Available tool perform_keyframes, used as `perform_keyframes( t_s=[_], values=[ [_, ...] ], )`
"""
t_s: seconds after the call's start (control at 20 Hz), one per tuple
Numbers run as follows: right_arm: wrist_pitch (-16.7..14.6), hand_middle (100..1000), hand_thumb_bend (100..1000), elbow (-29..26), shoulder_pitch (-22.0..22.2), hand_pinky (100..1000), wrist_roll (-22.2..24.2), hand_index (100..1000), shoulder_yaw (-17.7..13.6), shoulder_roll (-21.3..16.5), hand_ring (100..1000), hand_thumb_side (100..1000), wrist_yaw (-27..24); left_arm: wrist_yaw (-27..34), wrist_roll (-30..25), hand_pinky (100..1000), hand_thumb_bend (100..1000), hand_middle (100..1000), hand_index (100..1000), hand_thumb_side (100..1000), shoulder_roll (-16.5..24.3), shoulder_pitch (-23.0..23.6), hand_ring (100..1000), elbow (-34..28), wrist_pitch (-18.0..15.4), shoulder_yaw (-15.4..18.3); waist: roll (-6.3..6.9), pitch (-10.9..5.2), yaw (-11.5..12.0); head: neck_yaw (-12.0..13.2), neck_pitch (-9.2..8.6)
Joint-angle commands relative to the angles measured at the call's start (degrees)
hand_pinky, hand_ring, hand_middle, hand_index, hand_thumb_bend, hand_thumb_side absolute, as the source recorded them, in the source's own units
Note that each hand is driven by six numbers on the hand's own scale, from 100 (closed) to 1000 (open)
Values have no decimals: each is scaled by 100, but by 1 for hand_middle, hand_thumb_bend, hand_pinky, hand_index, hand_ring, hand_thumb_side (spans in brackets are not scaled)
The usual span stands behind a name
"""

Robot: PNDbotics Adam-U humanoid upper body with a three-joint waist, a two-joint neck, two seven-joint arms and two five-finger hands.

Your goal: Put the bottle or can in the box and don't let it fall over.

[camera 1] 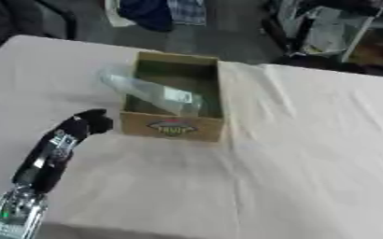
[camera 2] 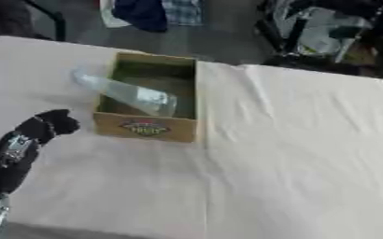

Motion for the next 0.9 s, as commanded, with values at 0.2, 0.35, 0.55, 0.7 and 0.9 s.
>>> perform_keyframes(
  t_s=[0.2, 0.35, 0.55, 0.7, 0.9],
  values=[
    [610, 975, 100, -369, 553, 817, 150, 1000, -347, 1154, 1000, 529, 733, -43, 202, 827, 129, 705, 863, 1000, 174, 159, 760, -212, -47, 45, 22, -96, -246, 380, 79],
    [949, 979, 100, -275, 728, 817, 260, 1000, -455, 1834, 1000, 524, 1258, 3, 270, 827, 130, 708, 862, 1000, 155, 201, 762, -264, -60, 28, 70, -79, -351, 483, 80],
    [1272, 982, 100, -124, 980, 814, 226, 1000, -647, 2536, 1000, 528, 2036, 29, 343, 828, 132, 710, 862, 1000, 101, 285, 763, -291, -65, 9, 130, -34, -469, 567, 80],
    [1409, 986, 100, -4, 1119, 811, 116, 1000, -712, 2836, 1000, 577, 2474, -12, 380, 829, 132, 710, 862, 1000, 47, 360, 764, -284, -69, 12, 172, 10, -485, 622, 80],
    [1461, 980, 100, 5, 1056, 807, -4, 1000, -718, 2877, 1000, 577, 2666, -57, 419, 829, 132, 711, 862, 1000, -38, 407, 764, -313, -99, 17, 272, 127, -582, 646, 80]
  ],
)
